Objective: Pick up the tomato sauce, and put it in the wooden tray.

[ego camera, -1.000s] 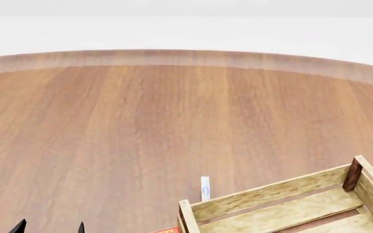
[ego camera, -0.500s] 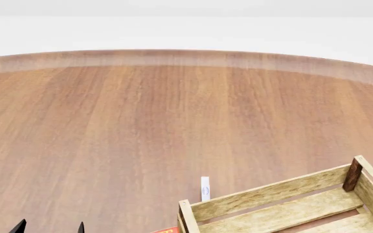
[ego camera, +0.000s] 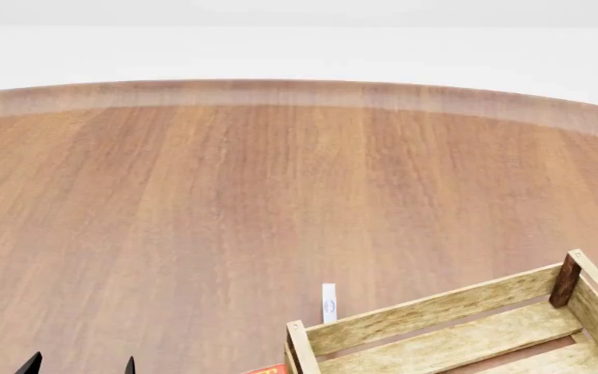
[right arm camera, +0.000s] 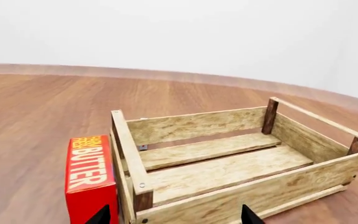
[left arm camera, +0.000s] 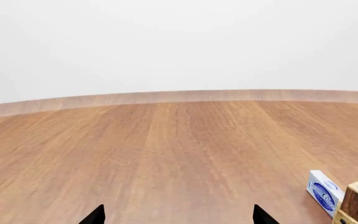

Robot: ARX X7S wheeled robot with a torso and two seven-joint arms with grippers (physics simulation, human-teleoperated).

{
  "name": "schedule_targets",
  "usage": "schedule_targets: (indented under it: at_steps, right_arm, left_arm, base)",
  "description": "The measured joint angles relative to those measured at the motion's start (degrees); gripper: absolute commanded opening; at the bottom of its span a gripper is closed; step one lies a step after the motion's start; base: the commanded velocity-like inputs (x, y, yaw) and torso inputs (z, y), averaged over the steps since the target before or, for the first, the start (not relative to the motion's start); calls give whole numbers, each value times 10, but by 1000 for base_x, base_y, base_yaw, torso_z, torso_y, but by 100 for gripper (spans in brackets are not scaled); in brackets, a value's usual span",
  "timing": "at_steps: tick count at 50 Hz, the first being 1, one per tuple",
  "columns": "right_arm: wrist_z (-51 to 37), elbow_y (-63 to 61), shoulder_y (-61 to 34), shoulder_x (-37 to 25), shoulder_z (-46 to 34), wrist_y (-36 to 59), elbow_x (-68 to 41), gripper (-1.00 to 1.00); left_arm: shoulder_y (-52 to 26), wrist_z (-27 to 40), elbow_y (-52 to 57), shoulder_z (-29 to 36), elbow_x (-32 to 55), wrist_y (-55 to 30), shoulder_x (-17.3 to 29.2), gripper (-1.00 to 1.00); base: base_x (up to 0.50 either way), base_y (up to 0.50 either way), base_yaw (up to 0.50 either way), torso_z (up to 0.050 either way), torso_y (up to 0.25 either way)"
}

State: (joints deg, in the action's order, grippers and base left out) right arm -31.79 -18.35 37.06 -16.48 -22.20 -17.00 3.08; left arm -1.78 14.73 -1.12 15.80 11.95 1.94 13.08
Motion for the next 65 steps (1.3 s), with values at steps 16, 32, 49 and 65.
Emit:
schedule_targets:
  at_steps: [16,32,49,65]
  right_arm:
    - [-6,12,2,-5,-12,-6,2,100]
    - [-6,34,-4,-8,-22,-2,-10,100]
    - [-11,46,-7,-12,-29,0,-17,100]
    - [-14,61,-13,-14,-34,2,-28,100]
  left_arm:
    - [-1,3,-1,4,3,1,3,100]
    - [-3,6,-2,8,6,3,5,100]
    - [-4,10,-1,11,10,2,9,100]
    - [-4,13,-1,15,13,3,12,100]
  base:
    - [0,0,0,0,0]
    - [0,0,0,0,0]
    - [0,0,0,0,0]
    - [0,0,0,0,0]
